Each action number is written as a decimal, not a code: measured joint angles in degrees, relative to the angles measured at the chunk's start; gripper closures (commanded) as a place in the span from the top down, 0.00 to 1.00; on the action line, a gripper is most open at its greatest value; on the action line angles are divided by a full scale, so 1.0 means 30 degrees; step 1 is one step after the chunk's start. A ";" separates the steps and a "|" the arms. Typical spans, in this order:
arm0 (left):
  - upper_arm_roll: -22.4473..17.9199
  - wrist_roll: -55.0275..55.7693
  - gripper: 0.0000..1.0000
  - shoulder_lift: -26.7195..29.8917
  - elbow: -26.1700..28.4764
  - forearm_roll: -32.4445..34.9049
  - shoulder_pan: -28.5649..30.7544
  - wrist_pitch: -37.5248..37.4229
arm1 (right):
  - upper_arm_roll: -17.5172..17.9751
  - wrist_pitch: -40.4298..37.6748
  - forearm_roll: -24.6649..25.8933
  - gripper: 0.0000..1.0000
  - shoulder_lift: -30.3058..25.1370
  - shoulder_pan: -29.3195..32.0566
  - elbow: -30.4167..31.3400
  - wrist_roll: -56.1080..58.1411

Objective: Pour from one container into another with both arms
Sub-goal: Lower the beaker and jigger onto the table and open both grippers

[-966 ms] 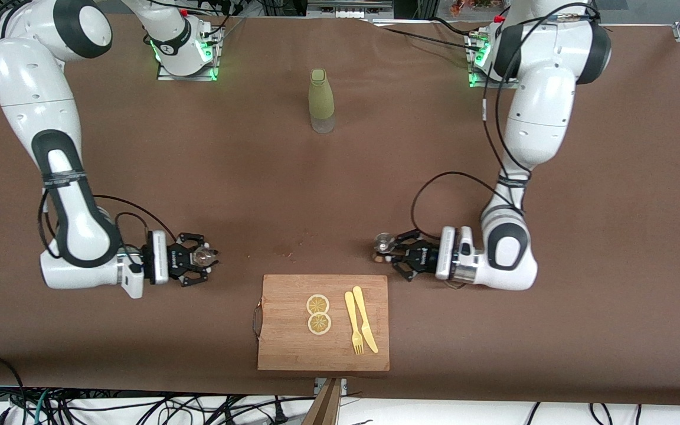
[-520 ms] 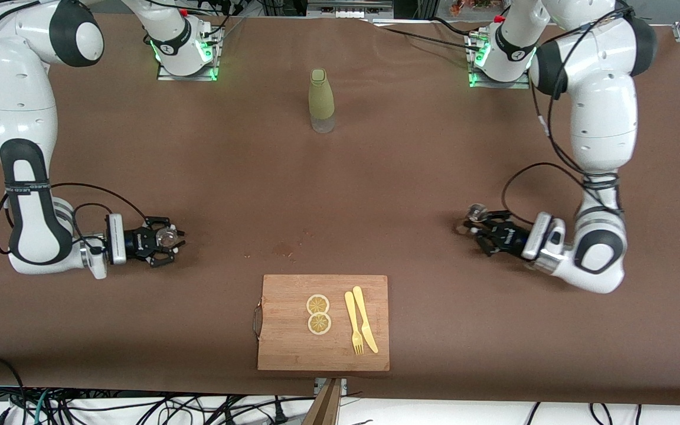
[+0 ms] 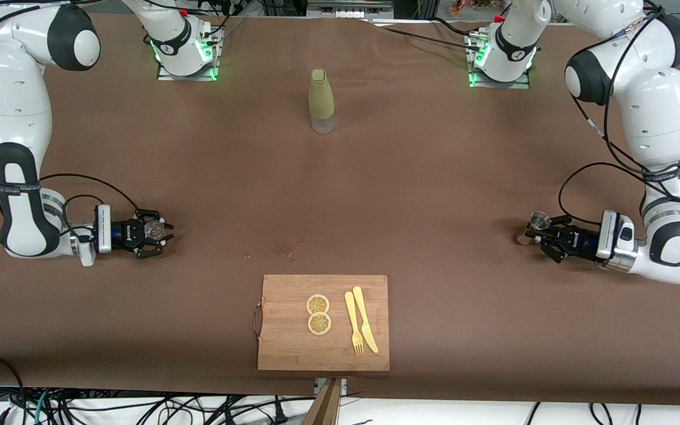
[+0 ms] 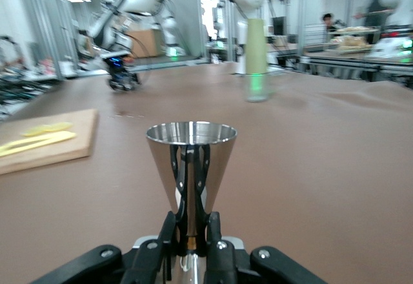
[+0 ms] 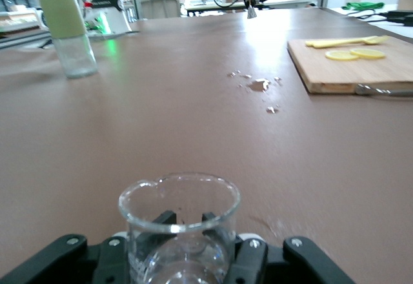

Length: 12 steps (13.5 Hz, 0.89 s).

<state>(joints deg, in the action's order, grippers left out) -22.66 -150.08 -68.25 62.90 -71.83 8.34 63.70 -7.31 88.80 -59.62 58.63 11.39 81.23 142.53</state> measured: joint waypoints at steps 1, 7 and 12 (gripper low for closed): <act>-0.0012 -0.0074 0.00 -0.0490 0.0018 -0.0927 0.0113 0.0209 | -0.0081 0.0291 -0.0066 0.36 0.0085 0.0005 0.0003 0.0065; -0.0077 0.0123 0.00 -0.1558 0.0003 -0.2479 0.0384 0.0346 | -0.0316 -0.0148 -0.0187 1.00 0.0120 0.0052 0.0266 0.0395; -0.0629 0.1884 0.42 -0.1512 -0.0051 -0.2576 0.0599 0.0469 | -0.2630 0.0154 -0.0201 1.00 0.0043 0.0028 -0.0766 0.0409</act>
<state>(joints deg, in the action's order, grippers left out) -24.55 -144.43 -72.79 62.75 -79.56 10.13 65.11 -15.20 89.27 -60.22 58.76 11.47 78.93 143.76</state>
